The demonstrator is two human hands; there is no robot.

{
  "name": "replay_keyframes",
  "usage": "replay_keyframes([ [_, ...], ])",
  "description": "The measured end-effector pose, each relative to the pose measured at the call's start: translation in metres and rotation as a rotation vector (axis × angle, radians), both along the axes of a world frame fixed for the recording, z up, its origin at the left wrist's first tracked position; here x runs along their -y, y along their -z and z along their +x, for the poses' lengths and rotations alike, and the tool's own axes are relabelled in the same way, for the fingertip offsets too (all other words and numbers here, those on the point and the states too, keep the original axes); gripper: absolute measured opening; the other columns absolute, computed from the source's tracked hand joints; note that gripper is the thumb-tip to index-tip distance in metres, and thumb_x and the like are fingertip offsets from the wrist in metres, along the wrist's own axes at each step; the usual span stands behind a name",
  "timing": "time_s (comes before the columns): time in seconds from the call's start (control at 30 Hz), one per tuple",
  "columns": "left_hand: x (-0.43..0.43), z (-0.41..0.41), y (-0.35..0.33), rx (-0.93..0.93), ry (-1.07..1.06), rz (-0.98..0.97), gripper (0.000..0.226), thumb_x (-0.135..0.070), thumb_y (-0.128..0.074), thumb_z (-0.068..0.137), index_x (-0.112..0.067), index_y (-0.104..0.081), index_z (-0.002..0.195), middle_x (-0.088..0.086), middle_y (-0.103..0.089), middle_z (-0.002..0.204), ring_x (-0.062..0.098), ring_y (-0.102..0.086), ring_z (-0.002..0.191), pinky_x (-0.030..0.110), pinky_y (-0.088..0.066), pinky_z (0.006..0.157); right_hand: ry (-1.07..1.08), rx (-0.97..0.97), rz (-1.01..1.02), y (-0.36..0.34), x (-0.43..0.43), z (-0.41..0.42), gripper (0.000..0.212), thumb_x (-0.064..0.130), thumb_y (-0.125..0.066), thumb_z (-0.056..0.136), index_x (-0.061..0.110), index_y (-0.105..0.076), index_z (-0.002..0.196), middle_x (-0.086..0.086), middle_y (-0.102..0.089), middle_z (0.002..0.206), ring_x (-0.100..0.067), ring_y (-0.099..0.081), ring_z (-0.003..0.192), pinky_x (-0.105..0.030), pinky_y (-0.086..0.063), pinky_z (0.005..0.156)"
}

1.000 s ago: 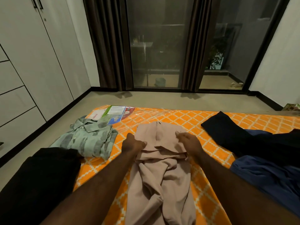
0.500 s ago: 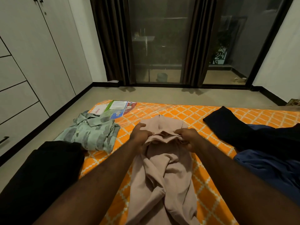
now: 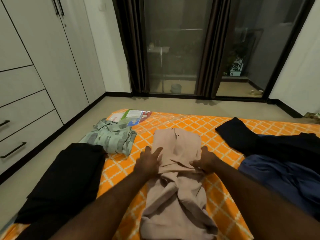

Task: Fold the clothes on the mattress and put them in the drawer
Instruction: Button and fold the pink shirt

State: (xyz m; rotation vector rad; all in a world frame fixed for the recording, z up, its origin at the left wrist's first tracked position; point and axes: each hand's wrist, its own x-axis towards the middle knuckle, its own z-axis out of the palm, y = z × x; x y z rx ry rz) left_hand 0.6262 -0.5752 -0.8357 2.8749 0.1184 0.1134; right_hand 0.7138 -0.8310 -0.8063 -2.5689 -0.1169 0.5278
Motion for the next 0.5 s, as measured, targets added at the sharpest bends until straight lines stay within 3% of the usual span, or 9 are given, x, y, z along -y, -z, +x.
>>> replay_keyframes([
  [0.07, -0.012, -0.015, 0.005, 0.155, 0.267, 0.324, 0.065, -0.043, -0.057, 0.087, -0.041, -0.04, 0.15, 0.014, -0.041, 0.153, 0.036, -0.052, 0.127, 0.045, -0.051, 0.087, -0.208, 0.159, -0.188, -0.008, 0.006, -0.011, 0.093, 0.045, -0.072, 0.09, 0.021, -0.015, 0.158, -0.018, -0.044, 0.146, -0.037, -0.053, 0.127, -0.037, -0.046, 0.09],
  [0.17, -0.018, -0.038, 0.005, 0.088, 0.553, 0.519, 0.068, -0.044, -0.058, 0.094, -0.041, -0.028, 0.155, 0.004, -0.035, 0.162, 0.032, -0.044, 0.141, 0.045, -0.048, 0.094, -0.459, 0.254, -0.422, -0.022, 0.015, -0.038, 0.084, 0.04, -0.067, 0.094, 0.031, -0.015, 0.159, -0.01, -0.033, 0.154, -0.034, -0.043, 0.136, -0.044, -0.046, 0.103],
  [0.23, -0.015, -0.05, -0.003, -0.042, 0.569, 0.526, 0.071, -0.046, -0.048, 0.101, -0.042, -0.008, 0.16, 0.0, -0.013, 0.169, 0.031, -0.022, 0.153, 0.046, -0.036, 0.109, -0.6, 0.225, -0.522, -0.03, 0.018, -0.059, 0.082, 0.026, -0.065, 0.095, 0.028, -0.016, 0.161, -0.007, -0.022, 0.163, -0.033, -0.031, 0.146, -0.046, -0.041, 0.112],
  [0.3, -0.013, -0.063, -0.009, -0.114, 0.57, 0.493, 0.08, -0.044, -0.05, 0.099, -0.043, 0.003, 0.159, -0.001, 0.0, 0.17, 0.03, -0.006, 0.156, 0.047, -0.025, 0.117, -0.693, 0.132, -0.552, -0.032, 0.02, -0.078, 0.088, 0.015, -0.069, 0.093, 0.027, -0.015, 0.161, -0.008, -0.008, 0.169, -0.033, -0.018, 0.154, -0.046, -0.033, 0.12],
  [0.4, -0.009, -0.08, -0.018, -0.142, 0.619, 0.465, 0.087, -0.05, -0.053, 0.096, -0.043, 0.008, 0.158, -0.003, 0.007, 0.17, 0.028, -0.001, 0.156, 0.046, -0.019, 0.12, -0.875, 0.111, -0.742, -0.037, 0.019, -0.1, 0.121, 0.019, -0.089, 0.077, 0.036, -0.005, 0.162, -0.011, 0.01, 0.17, -0.036, -0.001, 0.157, -0.049, -0.024, 0.123],
  [0.5, -0.01, -0.091, -0.019, -0.15, 0.666, 0.462, 0.092, -0.059, -0.055, 0.093, -0.041, 0.008, 0.158, 0.0, 0.007, 0.17, 0.029, -0.004, 0.156, 0.045, -0.023, 0.12, -0.944, 0.142, -0.792, -0.037, 0.018, -0.119, 0.132, 0.032, -0.094, 0.069, 0.042, 0.001, 0.161, -0.009, 0.015, 0.17, -0.035, 0.0, 0.157, -0.05, -0.032, 0.119],
])
